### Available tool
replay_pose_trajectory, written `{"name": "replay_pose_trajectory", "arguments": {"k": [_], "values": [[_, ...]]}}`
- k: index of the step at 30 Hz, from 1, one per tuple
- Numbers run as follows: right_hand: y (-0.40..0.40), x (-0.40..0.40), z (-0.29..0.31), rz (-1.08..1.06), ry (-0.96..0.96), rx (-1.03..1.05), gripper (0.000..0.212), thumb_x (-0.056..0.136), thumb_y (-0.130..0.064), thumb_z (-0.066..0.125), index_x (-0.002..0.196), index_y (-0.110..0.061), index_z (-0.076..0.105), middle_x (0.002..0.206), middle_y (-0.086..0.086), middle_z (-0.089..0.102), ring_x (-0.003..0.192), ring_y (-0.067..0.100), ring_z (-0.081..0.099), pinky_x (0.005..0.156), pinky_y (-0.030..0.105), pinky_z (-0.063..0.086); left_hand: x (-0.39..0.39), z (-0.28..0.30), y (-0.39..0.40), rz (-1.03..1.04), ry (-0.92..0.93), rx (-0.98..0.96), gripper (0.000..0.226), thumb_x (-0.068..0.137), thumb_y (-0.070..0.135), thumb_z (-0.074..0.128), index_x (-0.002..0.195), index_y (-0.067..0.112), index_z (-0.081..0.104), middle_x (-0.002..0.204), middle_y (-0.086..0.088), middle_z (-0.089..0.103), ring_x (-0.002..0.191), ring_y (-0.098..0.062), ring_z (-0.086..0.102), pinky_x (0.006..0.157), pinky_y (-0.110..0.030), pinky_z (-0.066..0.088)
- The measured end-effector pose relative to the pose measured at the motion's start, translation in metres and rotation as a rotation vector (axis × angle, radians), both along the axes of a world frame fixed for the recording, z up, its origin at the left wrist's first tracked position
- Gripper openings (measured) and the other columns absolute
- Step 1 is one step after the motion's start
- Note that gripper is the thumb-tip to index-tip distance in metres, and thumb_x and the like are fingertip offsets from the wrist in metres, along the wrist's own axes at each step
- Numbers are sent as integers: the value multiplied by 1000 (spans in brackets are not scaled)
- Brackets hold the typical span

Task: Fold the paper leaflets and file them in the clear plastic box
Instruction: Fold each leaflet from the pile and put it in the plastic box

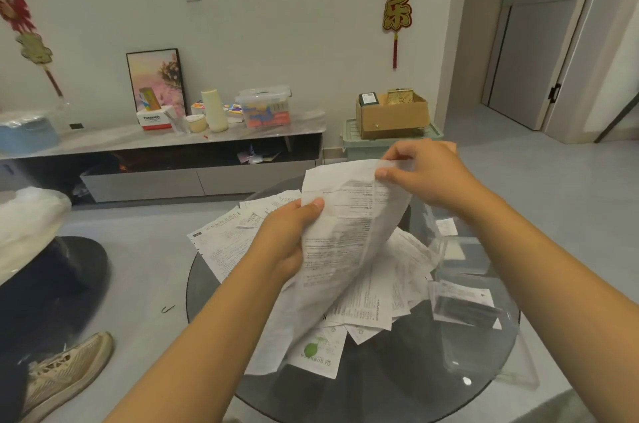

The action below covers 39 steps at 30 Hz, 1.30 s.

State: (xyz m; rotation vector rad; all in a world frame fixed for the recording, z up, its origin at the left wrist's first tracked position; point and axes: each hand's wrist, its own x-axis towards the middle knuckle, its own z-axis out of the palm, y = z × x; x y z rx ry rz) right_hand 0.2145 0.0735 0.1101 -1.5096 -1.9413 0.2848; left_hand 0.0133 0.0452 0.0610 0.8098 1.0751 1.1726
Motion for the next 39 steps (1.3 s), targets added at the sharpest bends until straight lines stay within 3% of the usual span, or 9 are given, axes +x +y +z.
{"name": "replay_pose_trajectory", "arguments": {"k": [3,7,13,18,24,28,30,33,39], "values": [[13,-8,25,-23,-25,116,18,87,-43,59,101,-31,61,104,-8,57,120,20,32,91,28,18,0,26,15,40,44,62,19,95,12,53,111,4,60,99,-14,71,84,-26,69,65,-37,56],[25,-18,53,-53,-26,332,13,87,-42,60,91,-30,60,93,-11,61,107,16,46,89,27,13,-2,61,34,108,83,185,12,95,14,55,102,8,62,89,-9,71,72,-20,70,56,-32,56],[23,-26,93,-94,-63,561,20,88,-43,58,94,-26,66,98,-11,65,105,15,48,92,30,15,-10,100,49,121,103,389,10,94,18,56,97,12,64,86,-6,73,75,-21,69,63,-34,57],[6,-25,114,-38,-44,616,20,87,-44,59,92,-26,67,88,-14,62,95,10,45,85,25,11,-28,116,44,131,287,532,16,91,32,59,97,19,66,94,1,73,84,-14,69,71,-33,53],[-31,-23,107,51,-103,318,25,81,-51,61,80,-27,61,83,-8,62,93,12,41,92,29,23,-41,83,11,100,318,498,20,92,30,57,100,15,67,98,-1,71,87,-16,65,80,-36,54],[-49,-22,83,120,-181,75,26,78,-48,67,79,-22,69,80,-8,65,80,11,60,76,30,50,-51,42,-14,74,368,421,24,93,31,55,107,14,64,103,-2,71,96,-21,66,79,-35,52],[-55,-21,66,147,-182,-43,20,77,-44,71,79,-24,70,79,-10,66,77,7,60,71,30,53,-53,21,-25,69,412,361,25,94,32,53,111,16,63,106,-1,71,99,-21,66,83,-39,54],[-56,-14,33,161,-97,-168,14,75,-37,76,75,-25,68,77,-11,66,75,6,60,68,26,50,-54,-13,-38,85,460,269,24,96,34,51,112,21,63,108,0,71,100,-23,66,89,-46,53],[-49,-5,-38,132,242,-407,29,75,-25,77,100,-19,62,92,-4,70,85,13,66,75,31,54,-59,-56,-50,156,435,97,22,98,33,48,107,20,63,100,2,73,92,-18,68,73,-34,54]]}}
